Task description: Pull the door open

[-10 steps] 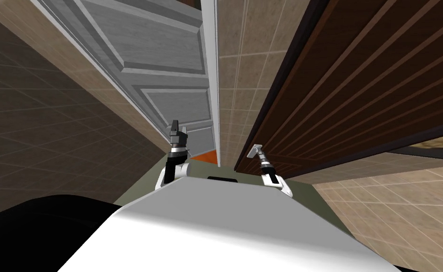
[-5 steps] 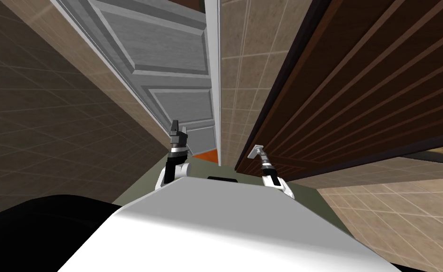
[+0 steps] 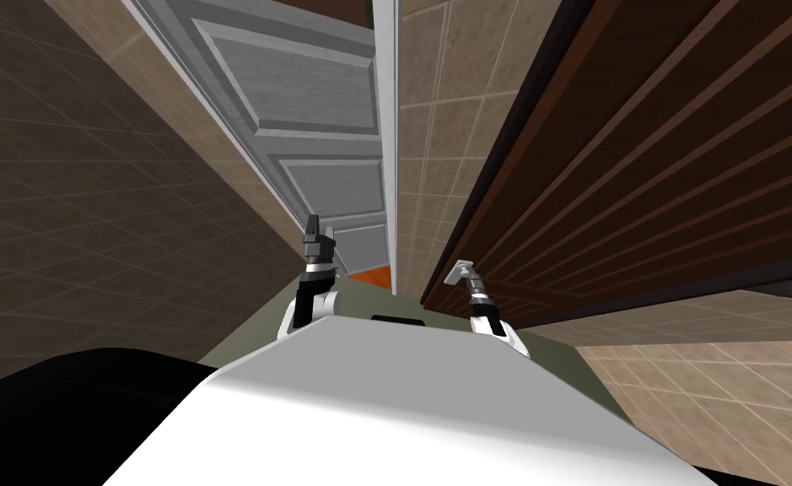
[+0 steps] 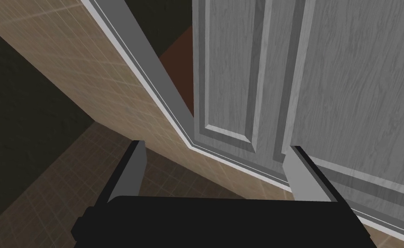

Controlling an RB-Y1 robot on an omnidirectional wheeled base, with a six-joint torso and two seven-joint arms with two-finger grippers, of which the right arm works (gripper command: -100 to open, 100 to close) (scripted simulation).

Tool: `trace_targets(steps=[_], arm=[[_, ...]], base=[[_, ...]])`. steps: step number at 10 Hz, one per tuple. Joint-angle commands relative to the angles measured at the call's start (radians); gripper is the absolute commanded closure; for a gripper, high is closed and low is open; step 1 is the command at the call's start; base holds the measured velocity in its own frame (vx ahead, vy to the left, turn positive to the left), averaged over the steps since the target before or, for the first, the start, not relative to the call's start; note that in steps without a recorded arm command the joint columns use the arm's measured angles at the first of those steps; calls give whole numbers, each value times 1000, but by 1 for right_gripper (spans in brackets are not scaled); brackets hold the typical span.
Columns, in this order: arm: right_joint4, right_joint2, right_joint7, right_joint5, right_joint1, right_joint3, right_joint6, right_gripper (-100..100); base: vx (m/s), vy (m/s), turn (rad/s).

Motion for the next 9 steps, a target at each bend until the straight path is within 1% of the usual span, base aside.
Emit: trace_targets(steps=[1,2,3,4,5,6,7,8,9], arm=[[-14,4,-50,-42,13,13,-3,100],[-14,4,-69,-42,13,13,-3,100],[-23,2,-102,-71,25,14,-3,100],[-23,2,-110,-71,25,14,-3,100],[-32,1,-147,-100,36,16,-3,100],[-32,1,-152,-100,36,16,-3,100],[-41,-1,-192,-129,47,17,-3,100],[-49,-3,-217,-158,58,19,-2,100],[-49,-3,-235,-158,58,19,-2,100]], base=[[-54,-36,164],[-40,-35,80],[-42,-29,141],[-32,-22,40],[-33,-25,111],[-30,-18,48],[-39,-18,89],[-56,-32,145],[-46,-25,83]])
